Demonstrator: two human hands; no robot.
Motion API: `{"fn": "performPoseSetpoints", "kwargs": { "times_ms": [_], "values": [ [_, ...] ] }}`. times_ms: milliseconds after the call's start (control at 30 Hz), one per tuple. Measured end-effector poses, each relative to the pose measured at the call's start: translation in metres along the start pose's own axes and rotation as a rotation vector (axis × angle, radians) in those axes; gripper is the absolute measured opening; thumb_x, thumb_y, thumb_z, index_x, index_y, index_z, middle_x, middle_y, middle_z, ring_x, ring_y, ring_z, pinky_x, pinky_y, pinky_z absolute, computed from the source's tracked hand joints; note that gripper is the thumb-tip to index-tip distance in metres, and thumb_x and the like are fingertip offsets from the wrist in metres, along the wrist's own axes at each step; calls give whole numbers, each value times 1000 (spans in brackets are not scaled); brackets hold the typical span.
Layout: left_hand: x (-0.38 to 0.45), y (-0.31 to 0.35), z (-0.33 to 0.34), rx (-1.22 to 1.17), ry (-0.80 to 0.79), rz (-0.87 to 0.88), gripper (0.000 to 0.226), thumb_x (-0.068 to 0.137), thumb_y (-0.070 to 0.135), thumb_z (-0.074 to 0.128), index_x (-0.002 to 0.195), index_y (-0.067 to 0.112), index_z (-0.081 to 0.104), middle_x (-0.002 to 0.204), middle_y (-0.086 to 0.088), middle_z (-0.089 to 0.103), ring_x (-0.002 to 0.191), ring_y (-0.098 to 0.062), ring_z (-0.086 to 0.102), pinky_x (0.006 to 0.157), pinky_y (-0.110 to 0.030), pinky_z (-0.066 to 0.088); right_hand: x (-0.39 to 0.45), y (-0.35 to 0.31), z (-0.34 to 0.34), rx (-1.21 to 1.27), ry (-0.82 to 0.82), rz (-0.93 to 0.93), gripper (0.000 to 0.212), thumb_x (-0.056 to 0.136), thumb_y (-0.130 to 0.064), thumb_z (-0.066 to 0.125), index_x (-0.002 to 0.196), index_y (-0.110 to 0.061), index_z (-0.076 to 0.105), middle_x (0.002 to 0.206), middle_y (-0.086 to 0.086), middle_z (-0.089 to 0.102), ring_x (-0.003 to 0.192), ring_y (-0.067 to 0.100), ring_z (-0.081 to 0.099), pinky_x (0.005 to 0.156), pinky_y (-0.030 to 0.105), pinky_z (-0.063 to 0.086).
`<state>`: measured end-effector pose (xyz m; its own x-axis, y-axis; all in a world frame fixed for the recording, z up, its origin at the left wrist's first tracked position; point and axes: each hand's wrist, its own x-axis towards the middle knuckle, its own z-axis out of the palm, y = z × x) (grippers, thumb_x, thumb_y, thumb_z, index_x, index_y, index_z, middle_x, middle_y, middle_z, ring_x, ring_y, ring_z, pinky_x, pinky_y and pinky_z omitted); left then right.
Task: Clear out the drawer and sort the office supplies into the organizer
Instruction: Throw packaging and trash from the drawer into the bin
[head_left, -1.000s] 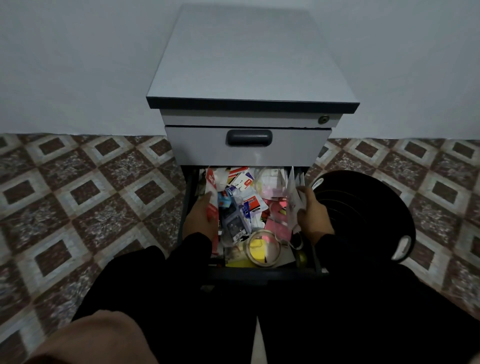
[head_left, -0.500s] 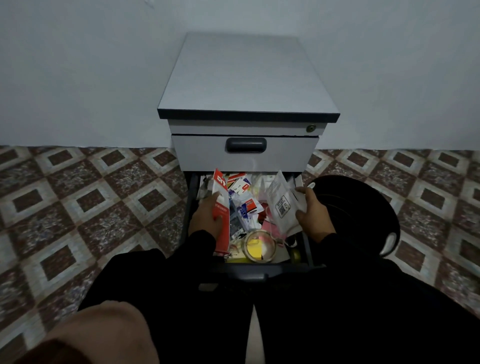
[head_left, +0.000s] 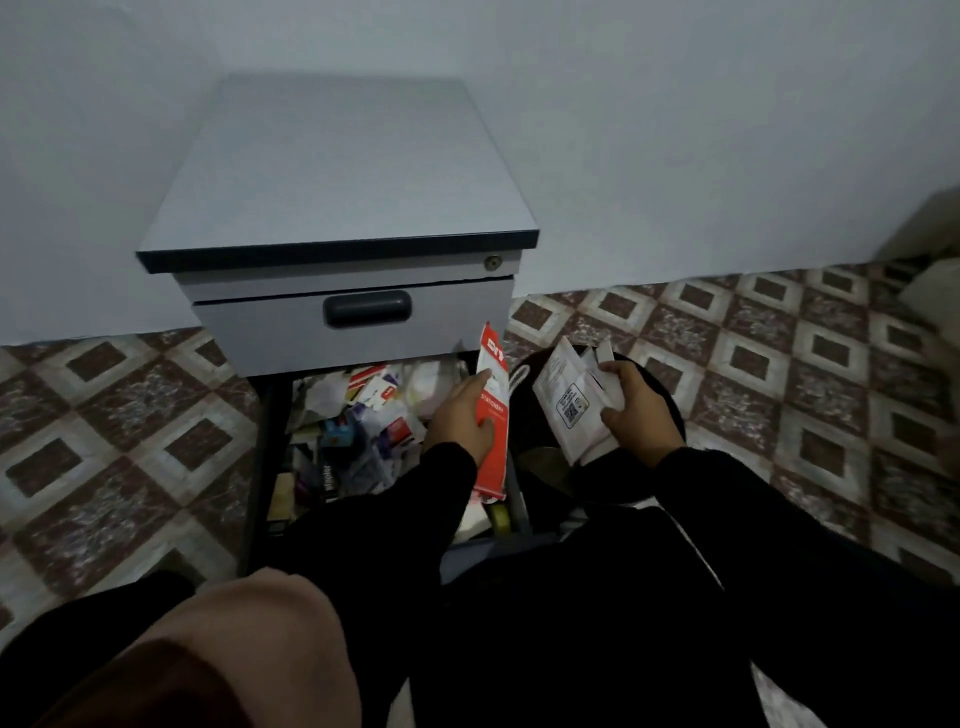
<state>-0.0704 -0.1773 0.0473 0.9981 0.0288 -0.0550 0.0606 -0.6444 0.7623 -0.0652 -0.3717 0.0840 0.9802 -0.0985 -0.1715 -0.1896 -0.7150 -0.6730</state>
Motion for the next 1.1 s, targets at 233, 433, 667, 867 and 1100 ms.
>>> {"fn": "performPoseSetpoints", "kwargs": {
  "times_ms": [233,433,667,867,1100],
  "values": [
    [36,23,61,13,-171,-15,60,90,-1,49,145,18,33,151,-6,32,131,-26,41,106,-35,38,33,53,-12,-21,-20,113,54,90,2,46,138,-19,34,117,26,55,90,44,56,61,42,39],
    [68,15,94,92,-309,-74,66,90,2,52,148,20,26,153,-7,28,131,-28,41,106,-37,38,65,85,5,-24,-89,217,62,93,-4,51,145,-22,22,113,23,56,65,30,48,59,37,35],
    [86,-6,97,-49,-323,-171,55,88,8,61,139,14,43,132,-19,53,116,-34,54,97,-44,47,85,90,12,32,-219,245,75,84,-11,66,145,-16,24,133,15,50,119,29,51,85,26,38],
    [83,-18,65,-132,-184,-153,43,84,6,65,126,14,57,124,-9,59,105,-32,61,92,-42,50,86,61,25,151,-180,213,59,84,-4,64,136,-12,38,123,11,54,100,20,54,77,29,46],
    [49,-57,-6,-267,-25,-163,41,84,-5,60,123,6,56,119,-7,55,71,-12,53,54,-7,43,67,4,67,317,-245,60,41,80,5,65,116,-9,52,94,4,58,84,17,56,77,34,49]
  ]
}}
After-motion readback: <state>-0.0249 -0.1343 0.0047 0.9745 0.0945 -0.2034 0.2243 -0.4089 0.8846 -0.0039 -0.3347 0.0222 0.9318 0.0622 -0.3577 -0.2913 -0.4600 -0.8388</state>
